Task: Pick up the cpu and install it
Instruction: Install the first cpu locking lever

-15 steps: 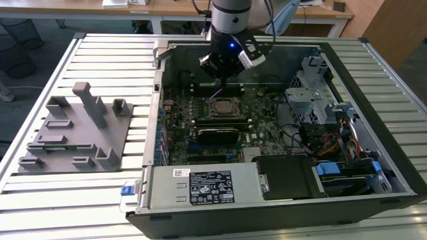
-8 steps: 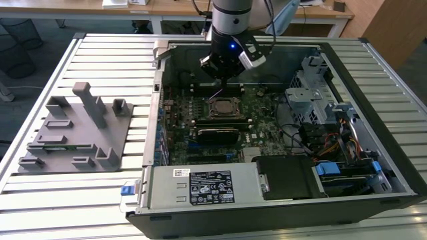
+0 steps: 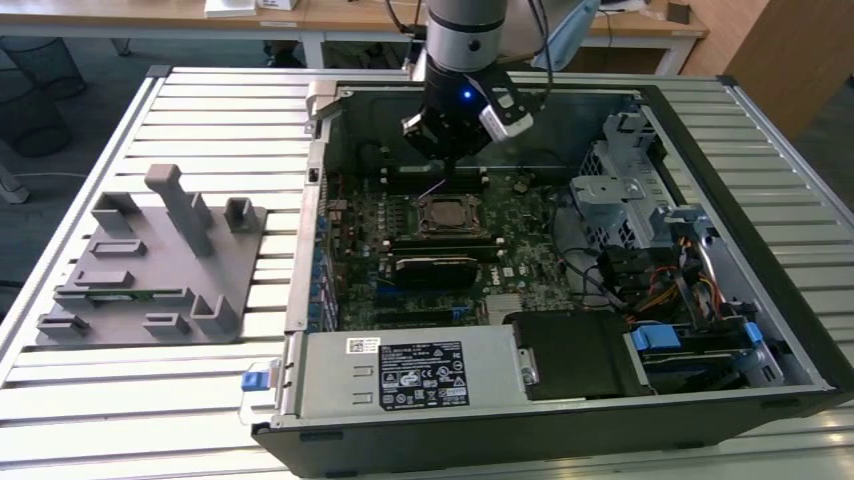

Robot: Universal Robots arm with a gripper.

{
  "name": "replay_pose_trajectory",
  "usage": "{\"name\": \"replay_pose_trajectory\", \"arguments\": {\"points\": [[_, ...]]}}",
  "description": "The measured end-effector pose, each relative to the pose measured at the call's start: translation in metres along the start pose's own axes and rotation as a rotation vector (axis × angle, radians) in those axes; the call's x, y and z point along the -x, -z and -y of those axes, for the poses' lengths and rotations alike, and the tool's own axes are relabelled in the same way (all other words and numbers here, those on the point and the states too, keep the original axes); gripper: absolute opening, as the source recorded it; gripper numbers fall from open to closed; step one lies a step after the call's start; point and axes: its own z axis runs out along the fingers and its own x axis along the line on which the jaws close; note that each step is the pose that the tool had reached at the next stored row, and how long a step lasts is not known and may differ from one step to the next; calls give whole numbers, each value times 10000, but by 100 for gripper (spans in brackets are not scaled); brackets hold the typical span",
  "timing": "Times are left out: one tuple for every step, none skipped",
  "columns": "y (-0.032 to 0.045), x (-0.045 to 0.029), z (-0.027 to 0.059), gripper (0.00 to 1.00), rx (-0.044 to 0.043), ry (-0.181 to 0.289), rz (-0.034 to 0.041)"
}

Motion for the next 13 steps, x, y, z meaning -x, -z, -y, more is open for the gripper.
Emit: {"name": "replay_pose_trajectory", "arguments": {"points": [[-4,3,0,11,0,0,0],[-8,7,1,11,0,0,0],[-13,11,1,11,0,0,1],[-17,15,1,11,-1,0,0],[-21,19,0,11,-1,0,0],[-26,24,0,11,0,0,0],[-30,30,0,11,0,0,1],[-35,35,0,11,1,0,1],[-40,41,0,11,1,0,2],[-46,46,0,11,1,-1,1],[-51,50,1,11,0,0,1],[-57,53,1,11,1,0,1],[-64,56,1,11,1,0,1]]}}
